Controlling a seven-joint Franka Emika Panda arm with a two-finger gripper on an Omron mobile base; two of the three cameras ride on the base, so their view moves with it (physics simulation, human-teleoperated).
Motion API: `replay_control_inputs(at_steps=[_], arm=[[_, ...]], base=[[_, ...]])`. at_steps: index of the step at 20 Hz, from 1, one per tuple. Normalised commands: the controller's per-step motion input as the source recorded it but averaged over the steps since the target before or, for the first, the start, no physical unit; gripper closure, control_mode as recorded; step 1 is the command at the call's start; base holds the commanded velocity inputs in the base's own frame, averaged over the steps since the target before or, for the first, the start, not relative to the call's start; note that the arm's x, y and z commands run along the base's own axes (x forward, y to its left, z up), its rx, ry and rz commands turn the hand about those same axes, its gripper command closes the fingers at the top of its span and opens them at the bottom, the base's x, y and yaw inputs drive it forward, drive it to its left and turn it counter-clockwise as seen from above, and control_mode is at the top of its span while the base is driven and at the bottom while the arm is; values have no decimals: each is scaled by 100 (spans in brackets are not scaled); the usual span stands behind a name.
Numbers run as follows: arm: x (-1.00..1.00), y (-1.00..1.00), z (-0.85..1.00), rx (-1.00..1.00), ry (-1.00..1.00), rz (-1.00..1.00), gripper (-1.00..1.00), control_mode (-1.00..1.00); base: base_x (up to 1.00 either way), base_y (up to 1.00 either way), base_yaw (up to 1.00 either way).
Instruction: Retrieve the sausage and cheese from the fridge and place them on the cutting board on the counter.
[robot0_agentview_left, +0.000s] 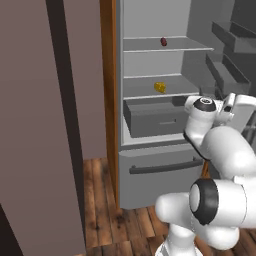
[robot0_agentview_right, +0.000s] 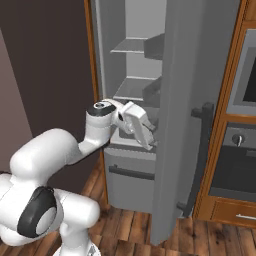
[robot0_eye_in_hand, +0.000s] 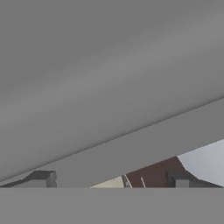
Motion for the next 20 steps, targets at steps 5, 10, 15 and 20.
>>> replay_control_inputs(at_steps=[5, 10, 15, 20], arm=[[-24, -72, 3, 0, 6, 0, -100, -100], [-11, -57, 2, 0, 3, 0, -100, -100], [-20, 5, 15, 0, -1, 0, -100, -100], [-33, 10, 47, 0, -11, -3, -100, -100]], base=[[0, 0, 0], [0, 0, 0], [0, 0, 0], [0, 0, 0]])
